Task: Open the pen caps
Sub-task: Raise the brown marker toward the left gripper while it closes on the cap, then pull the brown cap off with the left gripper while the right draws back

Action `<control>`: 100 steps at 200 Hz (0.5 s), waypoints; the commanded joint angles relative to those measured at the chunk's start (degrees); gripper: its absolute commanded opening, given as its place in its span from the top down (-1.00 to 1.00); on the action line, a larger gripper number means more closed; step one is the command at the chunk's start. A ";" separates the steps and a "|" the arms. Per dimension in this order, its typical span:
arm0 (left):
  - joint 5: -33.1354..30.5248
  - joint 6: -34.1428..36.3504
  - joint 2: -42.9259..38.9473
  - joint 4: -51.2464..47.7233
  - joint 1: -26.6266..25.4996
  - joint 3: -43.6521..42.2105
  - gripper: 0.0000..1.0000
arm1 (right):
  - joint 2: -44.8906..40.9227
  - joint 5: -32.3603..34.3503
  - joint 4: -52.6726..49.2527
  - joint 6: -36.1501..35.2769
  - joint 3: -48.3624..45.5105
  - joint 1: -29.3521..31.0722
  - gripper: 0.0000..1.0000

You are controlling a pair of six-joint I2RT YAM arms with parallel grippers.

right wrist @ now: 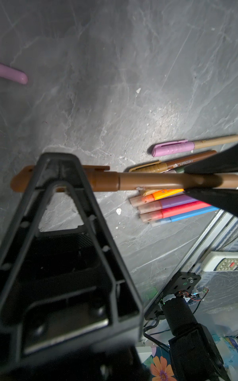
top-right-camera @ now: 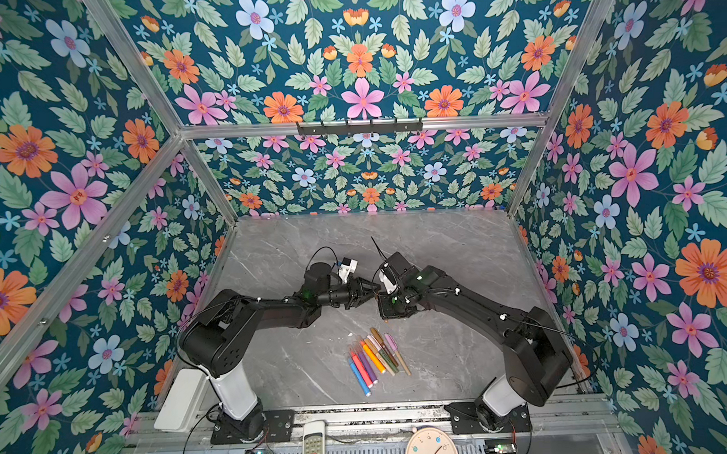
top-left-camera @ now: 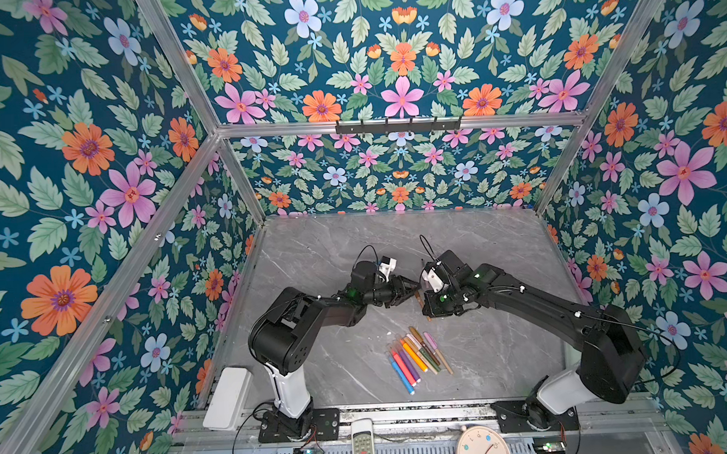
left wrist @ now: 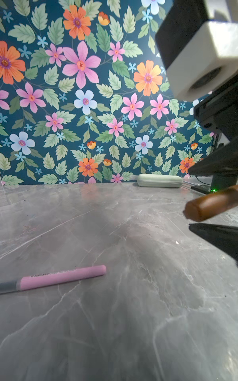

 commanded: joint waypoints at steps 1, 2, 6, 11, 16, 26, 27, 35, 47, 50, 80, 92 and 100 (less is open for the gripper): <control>1.37 -2.45 0.28 5.79 -0.26 0.18 0.45 | 0.32 0.23 -0.05 -0.50 0.62 0.03 0.72; 1.39 -2.48 0.28 5.81 -0.27 0.26 0.47 | 0.34 0.28 -0.12 -0.50 0.65 0.07 0.72; 1.56 -2.55 0.28 6.13 -0.28 0.33 0.57 | 0.36 0.37 -0.18 -0.50 0.67 0.03 0.72; 1.71 -2.67 0.35 6.54 -0.41 0.25 0.68 | 0.41 0.54 -0.19 -0.45 0.75 0.03 0.72; 1.84 -2.83 0.36 6.89 -0.37 0.32 0.77 | 0.45 0.71 -0.29 -0.45 0.83 0.04 0.72; 2.00 -3.13 0.28 7.50 -0.37 0.18 0.93 | 0.54 0.69 -0.27 -0.41 1.09 -0.03 0.72; 2.02 -3.12 0.28 7.55 -0.41 0.13 0.95 | 0.54 0.69 -0.23 -0.41 1.15 -0.01 0.71; 1.92 -3.37 0.27 8.09 -0.39 -0.01 1.00 | 0.66 0.60 -0.32 -0.48 1.64 -0.19 0.70; 1.78 -3.70 0.19 8.70 -0.37 -0.18 1.00 | 0.95 0.47 -0.44 -0.45 2.47 -0.54 0.60; 1.74 -3.81 0.19 8.92 -0.37 -0.23 1.00 | 0.98 0.38 -0.36 -0.41 2.70 -0.52 0.56; 1.46 -4.69 0.28 10.46 -0.37 -0.33 1.00 | 2.14 -1.12 0.30 0.11 4.20 -1.07 0.38; 1.35 -4.96 0.18 10.88 -0.39 -0.39 1.00 | 2.85 -1.25 0.34 0.24 4.69 -1.14 0.37; 1.32 -5.07 0.19 11.02 -0.37 -0.42 1.00 | 3.29 -1.25 0.54 0.44 4.93 -1.20 0.38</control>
